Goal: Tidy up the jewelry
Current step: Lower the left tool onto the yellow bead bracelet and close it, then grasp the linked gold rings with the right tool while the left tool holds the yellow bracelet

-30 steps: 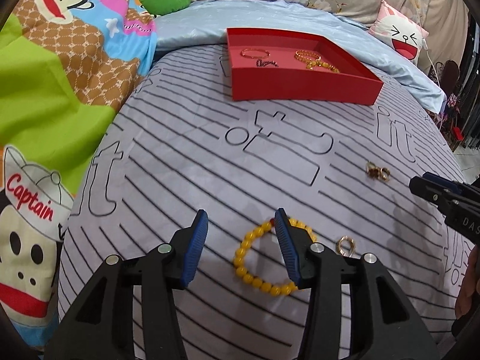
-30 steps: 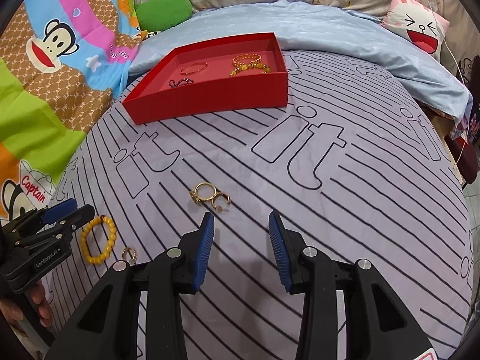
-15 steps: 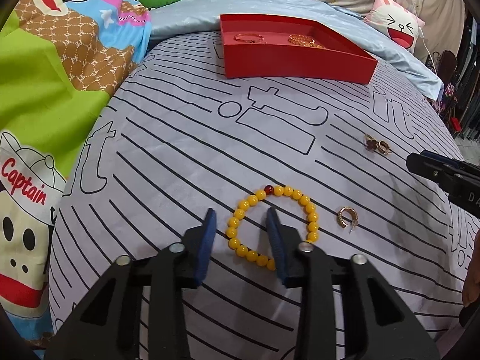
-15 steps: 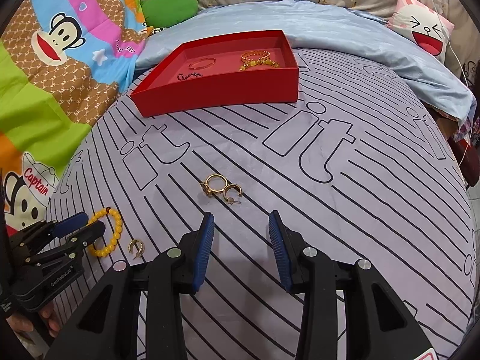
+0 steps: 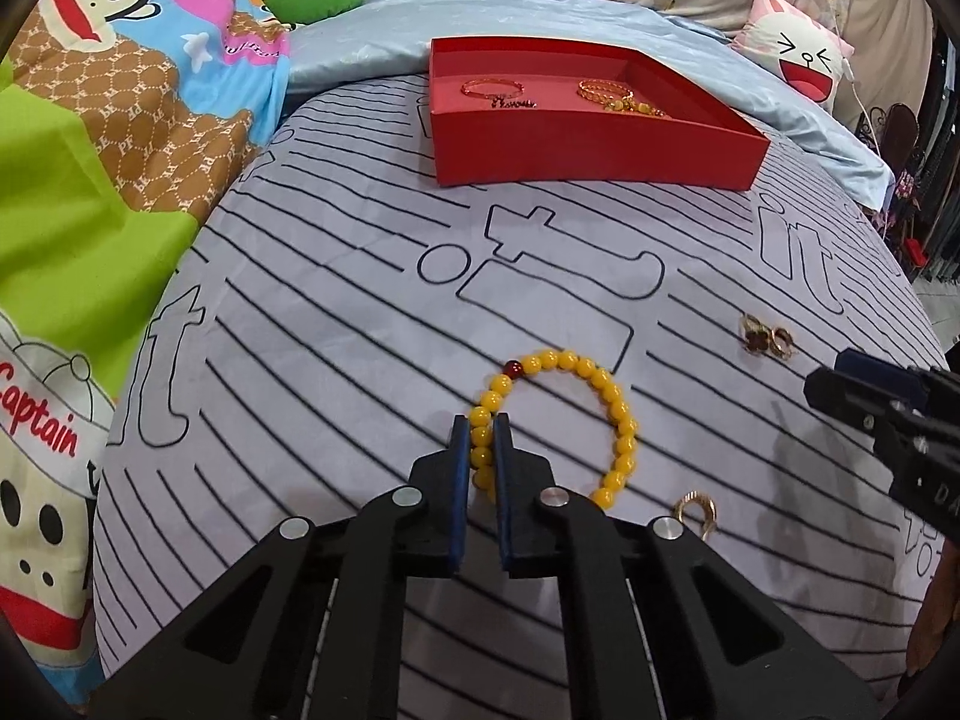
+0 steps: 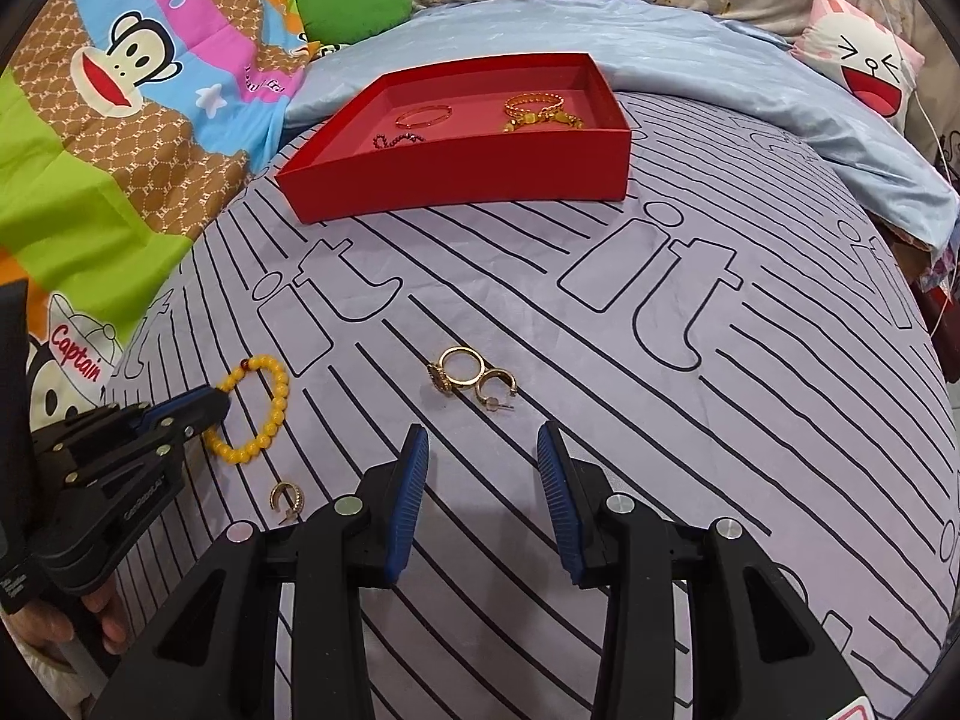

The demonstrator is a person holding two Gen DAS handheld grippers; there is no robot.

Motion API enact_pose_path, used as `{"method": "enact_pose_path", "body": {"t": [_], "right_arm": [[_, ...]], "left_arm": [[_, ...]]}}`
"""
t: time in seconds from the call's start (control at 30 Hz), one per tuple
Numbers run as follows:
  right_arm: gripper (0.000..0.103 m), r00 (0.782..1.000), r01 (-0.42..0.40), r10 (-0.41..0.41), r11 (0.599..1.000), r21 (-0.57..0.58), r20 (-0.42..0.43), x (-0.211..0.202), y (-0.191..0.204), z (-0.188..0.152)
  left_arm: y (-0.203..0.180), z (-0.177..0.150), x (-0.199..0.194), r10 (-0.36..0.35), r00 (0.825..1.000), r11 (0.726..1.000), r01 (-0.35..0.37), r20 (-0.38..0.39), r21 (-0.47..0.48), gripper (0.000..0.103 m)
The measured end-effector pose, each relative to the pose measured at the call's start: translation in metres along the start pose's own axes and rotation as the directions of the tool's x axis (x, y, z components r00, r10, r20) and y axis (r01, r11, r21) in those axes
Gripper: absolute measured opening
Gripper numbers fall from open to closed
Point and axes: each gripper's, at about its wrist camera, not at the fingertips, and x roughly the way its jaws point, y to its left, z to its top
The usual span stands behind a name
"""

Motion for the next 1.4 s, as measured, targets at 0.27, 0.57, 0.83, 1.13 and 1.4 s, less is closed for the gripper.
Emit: {"method": "enact_pose_path", "body": {"t": [0.27, 0.57, 0.83, 1.13, 1.4], "right_arm": [[0.034, 1.000, -0.016, 0.016, 1.000, -0.026, -0.004, 0.010, 0.009, 0.010], [0.018, 0.999, -0.049, 0.049, 0.997, -0.051, -0.010, 0.021, 0.019, 0.023], [0.008, 0.997, -0.064, 0.062, 0.997, -0.039, -0.038, 0.032, 0.016, 0.022], [0.004, 0.998, -0.061, 0.060, 0.997, -0.049, -0.022, 0.028, 0.017, 0.023], [0.003, 0.998, -0.063, 0.063, 0.997, -0.032, 0.005, 0.015, 0.012, 0.026]], "left_arm": [[-0.007, 0.021, 0.015, -0.005, 1.000, 1.000, 0.005, -0.005, 0.002, 0.007], [-0.008, 0.029, 0.020, -0.019, 1.000, 1.000, 0.019, -0.001, -0.005, 0.007], [-0.007, 0.029, 0.021, -0.027, 1.000, 1.000, 0.027, 0.004, -0.011, 0.008], [-0.004, 0.030, 0.022, -0.046, 0.999, 0.999, 0.046, -0.003, -0.027, 0.007], [-0.006, 0.027, 0.014, -0.069, 0.998, 0.997, 0.068, -0.013, -0.038, 0.007]]}}
